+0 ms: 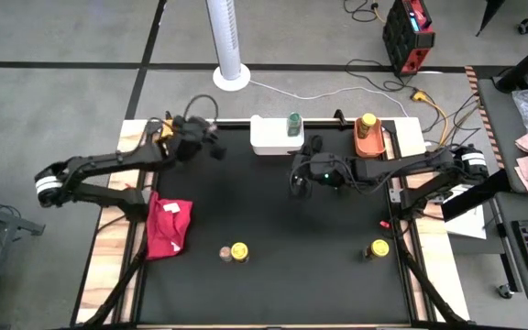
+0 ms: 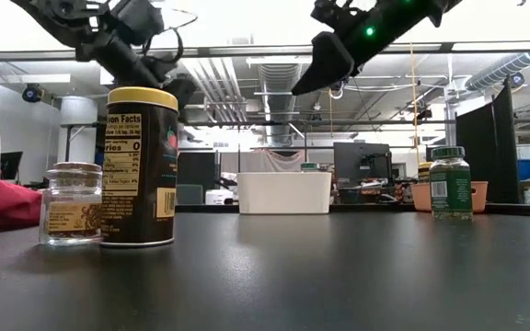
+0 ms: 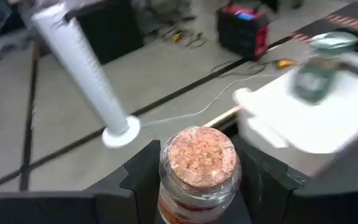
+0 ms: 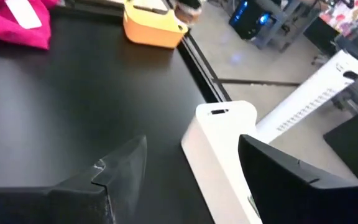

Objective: Sort spices by type
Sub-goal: Put the top transparent spice bottle into the yellow bin

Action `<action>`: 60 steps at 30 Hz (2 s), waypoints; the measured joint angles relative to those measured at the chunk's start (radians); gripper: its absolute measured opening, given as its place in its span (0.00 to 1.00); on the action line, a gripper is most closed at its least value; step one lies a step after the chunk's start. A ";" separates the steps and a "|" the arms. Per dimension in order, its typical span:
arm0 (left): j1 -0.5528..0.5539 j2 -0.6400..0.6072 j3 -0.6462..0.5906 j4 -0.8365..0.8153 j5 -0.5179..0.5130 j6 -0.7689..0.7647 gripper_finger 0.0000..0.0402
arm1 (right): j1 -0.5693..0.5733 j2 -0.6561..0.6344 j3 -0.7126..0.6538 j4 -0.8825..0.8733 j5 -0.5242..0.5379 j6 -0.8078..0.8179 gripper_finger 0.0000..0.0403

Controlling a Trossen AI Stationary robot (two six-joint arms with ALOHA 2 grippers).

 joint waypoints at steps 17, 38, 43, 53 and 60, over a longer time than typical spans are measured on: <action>0.426 -0.031 -0.109 0.094 0.222 -0.034 0.41 | -0.051 0.000 -0.116 0.135 -0.095 0.040 0.60; 0.438 -0.069 -0.230 0.216 0.077 -0.195 0.41 | -0.062 0.000 -0.150 0.218 -0.129 0.053 0.60; 0.364 -0.053 -0.230 0.169 -0.063 -0.245 0.41 | -0.061 0.001 -0.155 0.228 -0.129 0.071 0.58; 0.331 0.018 -0.230 0.120 -0.164 -0.343 0.41 | -0.061 0.001 -0.156 0.232 -0.130 0.071 0.61; 0.319 0.115 -0.220 0.146 -0.246 -0.374 0.41 | -0.061 0.001 -0.156 0.232 -0.130 0.070 0.59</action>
